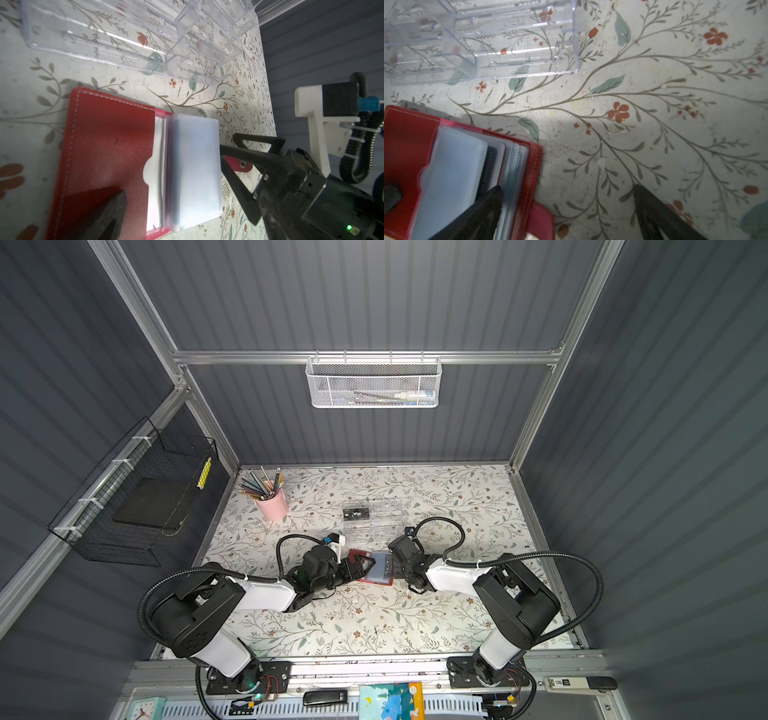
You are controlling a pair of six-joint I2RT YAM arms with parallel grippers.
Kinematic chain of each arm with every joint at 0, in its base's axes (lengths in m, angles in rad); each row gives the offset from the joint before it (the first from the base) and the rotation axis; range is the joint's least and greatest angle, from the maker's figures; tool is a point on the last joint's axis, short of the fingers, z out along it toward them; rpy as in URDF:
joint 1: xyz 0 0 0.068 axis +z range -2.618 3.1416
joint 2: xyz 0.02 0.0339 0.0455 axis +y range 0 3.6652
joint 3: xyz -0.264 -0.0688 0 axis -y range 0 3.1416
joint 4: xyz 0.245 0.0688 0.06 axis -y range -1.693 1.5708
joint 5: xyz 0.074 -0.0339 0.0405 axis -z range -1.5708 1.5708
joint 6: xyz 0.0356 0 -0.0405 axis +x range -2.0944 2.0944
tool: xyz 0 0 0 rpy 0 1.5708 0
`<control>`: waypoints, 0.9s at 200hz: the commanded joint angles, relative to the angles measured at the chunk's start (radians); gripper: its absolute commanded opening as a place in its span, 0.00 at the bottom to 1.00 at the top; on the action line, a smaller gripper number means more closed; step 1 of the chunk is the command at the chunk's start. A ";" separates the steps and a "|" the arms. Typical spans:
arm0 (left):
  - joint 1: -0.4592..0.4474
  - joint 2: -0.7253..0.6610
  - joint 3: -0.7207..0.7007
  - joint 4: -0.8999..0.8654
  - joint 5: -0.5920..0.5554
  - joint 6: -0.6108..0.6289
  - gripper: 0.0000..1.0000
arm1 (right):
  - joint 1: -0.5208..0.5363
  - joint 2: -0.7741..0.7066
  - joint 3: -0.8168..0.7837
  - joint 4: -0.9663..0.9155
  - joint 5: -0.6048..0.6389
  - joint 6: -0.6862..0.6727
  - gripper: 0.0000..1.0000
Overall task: Take the credit cards out of the card holder
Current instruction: Open the card holder at the center of the table.
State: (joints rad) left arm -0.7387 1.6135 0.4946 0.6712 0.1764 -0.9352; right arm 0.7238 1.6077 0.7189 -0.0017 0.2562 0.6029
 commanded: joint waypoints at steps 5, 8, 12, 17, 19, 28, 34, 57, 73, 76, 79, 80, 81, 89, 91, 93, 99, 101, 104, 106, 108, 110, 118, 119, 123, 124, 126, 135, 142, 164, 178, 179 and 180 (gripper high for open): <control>0.004 0.021 -0.031 -0.026 -0.009 -0.011 1.00 | 0.018 0.013 0.025 -0.045 -0.035 0.006 0.99; 0.005 0.020 -0.032 -0.025 -0.010 -0.011 1.00 | 0.017 0.012 0.026 -0.047 -0.033 0.005 0.99; 0.005 0.019 -0.034 -0.024 -0.011 -0.012 1.00 | 0.017 0.011 0.028 -0.049 -0.033 0.003 0.99; 0.005 0.019 -0.035 -0.023 -0.012 -0.012 1.00 | 0.018 0.012 0.030 -0.052 -0.032 0.003 0.99; 0.005 0.019 -0.037 -0.022 -0.012 -0.014 1.00 | 0.019 0.011 0.031 -0.052 -0.031 0.003 0.99; 0.007 0.018 -0.040 -0.017 -0.011 -0.016 1.00 | 0.019 0.013 0.037 -0.056 -0.031 0.002 0.99; 0.006 0.019 -0.042 -0.015 -0.011 -0.017 1.00 | 0.019 0.014 0.040 -0.058 -0.031 0.001 0.99; 0.009 0.018 -0.052 -0.001 -0.009 -0.025 1.00 | 0.022 0.014 0.045 -0.065 -0.029 0.000 0.99; 0.012 0.011 -0.056 0.000 -0.006 -0.025 1.00 | 0.022 0.009 0.046 -0.066 -0.027 -0.002 0.99; 0.013 0.008 -0.056 -0.001 -0.006 -0.025 1.00 | 0.022 0.008 0.045 -0.068 -0.026 -0.002 0.99; 0.014 0.006 -0.056 -0.003 -0.006 -0.025 1.00 | 0.022 0.008 0.047 -0.068 -0.027 -0.002 0.99; 0.014 0.005 -0.056 -0.003 -0.006 -0.024 1.00 | 0.022 0.007 0.047 -0.069 -0.027 -0.002 0.99; 0.014 0.004 -0.056 -0.004 -0.007 -0.024 1.00 | 0.022 0.007 0.047 -0.069 -0.027 -0.003 0.99; 0.017 -0.004 -0.056 -0.011 -0.007 -0.023 1.00 | 0.022 0.004 0.045 -0.070 -0.027 -0.003 0.99; 0.018 -0.006 -0.056 -0.014 -0.007 -0.023 1.00 | 0.022 0.003 0.045 -0.069 -0.027 -0.003 0.99; 0.018 -0.009 -0.056 -0.016 -0.006 -0.021 1.00 | 0.022 0.002 0.046 -0.070 -0.026 -0.003 0.99; 0.020 -0.017 -0.055 -0.025 -0.009 -0.018 1.00 | 0.022 -0.001 0.047 -0.070 -0.027 -0.004 0.99; 0.021 -0.021 -0.055 -0.028 -0.009 -0.018 1.00 | 0.022 -0.001 0.047 -0.071 -0.027 -0.004 0.99; 0.021 -0.026 -0.056 -0.032 -0.009 -0.017 1.00 | 0.022 -0.003 0.047 -0.070 -0.027 -0.004 0.99; 0.021 -0.030 -0.056 -0.035 -0.010 -0.017 1.00 | 0.022 -0.004 0.047 -0.072 -0.027 -0.004 0.99; 0.021 -0.036 -0.056 -0.040 -0.011 -0.015 1.00 | 0.022 -0.005 0.047 -0.073 -0.027 -0.005 0.99; 0.021 -0.039 -0.056 -0.045 -0.012 -0.013 1.00 | 0.022 -0.005 0.047 -0.073 -0.027 -0.005 0.99; 0.021 -0.054 -0.053 -0.064 -0.018 -0.007 1.00 | 0.023 -0.010 0.047 -0.072 -0.026 -0.006 0.99; 0.022 -0.056 -0.053 -0.067 -0.019 -0.006 1.00 | 0.022 -0.010 0.047 -0.073 -0.027 -0.005 0.99; 0.022 -0.062 -0.052 -0.076 -0.023 -0.003 1.00 | 0.022 -0.011 0.047 -0.073 -0.026 -0.007 0.99; 0.022 -0.064 -0.052 -0.079 -0.024 -0.001 1.00 | 0.022 -0.012 0.048 -0.074 -0.026 -0.006 0.99; 0.022 -0.068 -0.051 -0.083 -0.026 0.000 1.00 | 0.023 -0.012 0.048 -0.074 -0.027 -0.007 0.99; 0.023 -0.087 -0.051 -0.098 -0.030 0.006 1.00 | 0.022 -0.018 0.050 -0.076 -0.028 -0.009 0.99; 0.022 -0.101 -0.050 -0.114 -0.034 0.011 1.00 | 0.022 -0.024 0.050 -0.077 -0.030 -0.009 0.99; 0.023 -0.134 -0.042 -0.159 -0.053 0.027 1.00 | 0.022 -0.048 0.048 -0.079 -0.035 -0.010 0.99; 0.022 -0.132 -0.040 -0.157 -0.050 0.029 1.00 | 0.022 -0.062 0.051 -0.080 -0.043 -0.009 0.99; 0.022 -0.131 -0.040 -0.157 -0.049 0.029 1.00 | 0.022 -0.063 0.051 -0.081 -0.045 -0.009 0.99; 0.022 -0.131 -0.040 -0.156 -0.049 0.029 1.00 | 0.022 -0.065 0.051 -0.081 -0.045 -0.008 0.99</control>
State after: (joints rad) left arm -0.7246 1.4975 0.4530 0.5713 0.1471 -0.9367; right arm 0.7406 1.5795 0.7486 -0.0601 0.2237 0.6003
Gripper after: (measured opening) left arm 0.997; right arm 0.989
